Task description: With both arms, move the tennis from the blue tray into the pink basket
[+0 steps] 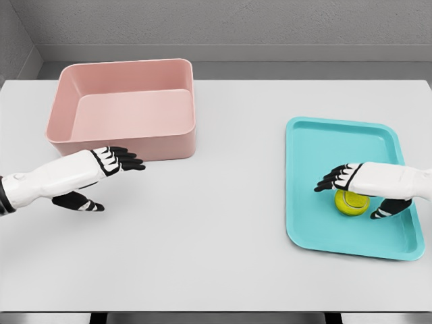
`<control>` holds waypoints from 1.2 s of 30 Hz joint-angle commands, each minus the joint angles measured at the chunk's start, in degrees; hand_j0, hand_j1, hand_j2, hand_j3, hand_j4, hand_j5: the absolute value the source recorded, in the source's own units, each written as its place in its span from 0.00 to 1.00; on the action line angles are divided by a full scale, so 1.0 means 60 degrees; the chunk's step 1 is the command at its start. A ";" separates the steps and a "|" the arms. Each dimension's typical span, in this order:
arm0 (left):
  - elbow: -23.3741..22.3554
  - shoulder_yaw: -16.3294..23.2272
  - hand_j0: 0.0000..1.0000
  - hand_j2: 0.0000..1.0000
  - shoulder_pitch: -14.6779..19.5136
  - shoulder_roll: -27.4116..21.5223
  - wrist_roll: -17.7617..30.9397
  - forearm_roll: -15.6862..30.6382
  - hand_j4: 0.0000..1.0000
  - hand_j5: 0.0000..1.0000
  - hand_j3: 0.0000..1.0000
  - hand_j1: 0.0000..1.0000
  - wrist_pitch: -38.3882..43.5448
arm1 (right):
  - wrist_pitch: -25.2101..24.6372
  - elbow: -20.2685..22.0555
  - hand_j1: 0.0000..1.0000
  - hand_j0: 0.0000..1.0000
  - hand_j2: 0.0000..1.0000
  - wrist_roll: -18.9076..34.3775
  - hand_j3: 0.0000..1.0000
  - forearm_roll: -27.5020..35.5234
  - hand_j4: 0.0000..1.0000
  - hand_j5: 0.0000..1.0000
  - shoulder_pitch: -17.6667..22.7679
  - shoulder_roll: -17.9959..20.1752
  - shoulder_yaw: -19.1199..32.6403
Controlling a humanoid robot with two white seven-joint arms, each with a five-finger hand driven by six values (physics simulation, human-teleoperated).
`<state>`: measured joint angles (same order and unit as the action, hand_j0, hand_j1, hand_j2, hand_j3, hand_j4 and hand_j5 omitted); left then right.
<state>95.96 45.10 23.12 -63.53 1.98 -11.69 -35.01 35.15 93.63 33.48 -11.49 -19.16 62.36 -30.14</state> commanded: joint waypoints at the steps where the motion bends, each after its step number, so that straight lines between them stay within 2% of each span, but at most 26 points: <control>1: 0.0003 -0.0031 1.00 1.00 0.0000 -0.0017 0.0211 0.0585 1.00 1.00 1.00 1.00 0.0002 | -0.0025 -0.0004 1.00 1.00 1.00 0.0001 1.00 -0.0092 1.00 1.00 0.0029 -0.0051 -0.0001; 5: 0.0003 -0.0002 1.00 1.00 0.0014 -0.0105 0.0255 0.0805 1.00 1.00 1.00 1.00 0.0002 | -0.0025 -0.0180 1.00 1.00 1.00 0.0016 1.00 -0.0253 1.00 1.00 0.0073 -0.0066 0.0014; 7: 0.0017 -0.0002 1.00 1.00 0.0014 -0.0148 0.0900 0.0996 1.00 1.00 1.00 1.00 0.0002 | -0.0025 -0.0253 1.00 1.00 1.00 0.0016 1.00 -0.0267 1.00 1.00 0.0073 -0.0066 0.0014; 11: 0.0047 -0.0002 1.00 1.00 0.0014 -0.0222 0.1486 0.1157 1.00 1.00 1.00 1.00 0.0002 | -0.0025 -0.0400 1.00 1.00 1.00 -0.0043 1.00 -0.0267 1.00 1.00 0.0103 -0.0095 0.0014; 24: 0.0076 -0.0046 1.00 1.00 0.0351 -0.0076 0.2643 0.1948 1.00 1.00 1.00 1.00 0.0002 | -0.0025 -0.0561 1.00 1.00 1.00 -0.0013 1.00 -0.0267 1.00 1.00 0.0029 -0.0227 -0.0001; 29: 0.0091 -0.0031 1.00 1.00 0.0381 -0.0017 0.2672 0.1963 1.00 1.00 1.00 1.00 0.0002 | -0.0025 -0.0722 1.00 1.00 1.00 0.0016 1.00 -0.0311 1.00 1.00 -0.0014 -0.0432 -0.0015; 36: 0.0223 0.0086 1.00 1.00 0.0791 -0.0339 0.2658 0.1933 1.00 1.00 1.00 1.00 0.0002 | -0.0025 -0.0678 1.00 1.00 1.00 0.0016 1.00 -0.0341 1.00 1.00 -0.0058 -0.0432 -0.0001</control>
<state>96.93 45.47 28.04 -64.89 17.95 -0.47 -35.08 35.13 89.48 33.59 -13.79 -19.51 59.72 -30.20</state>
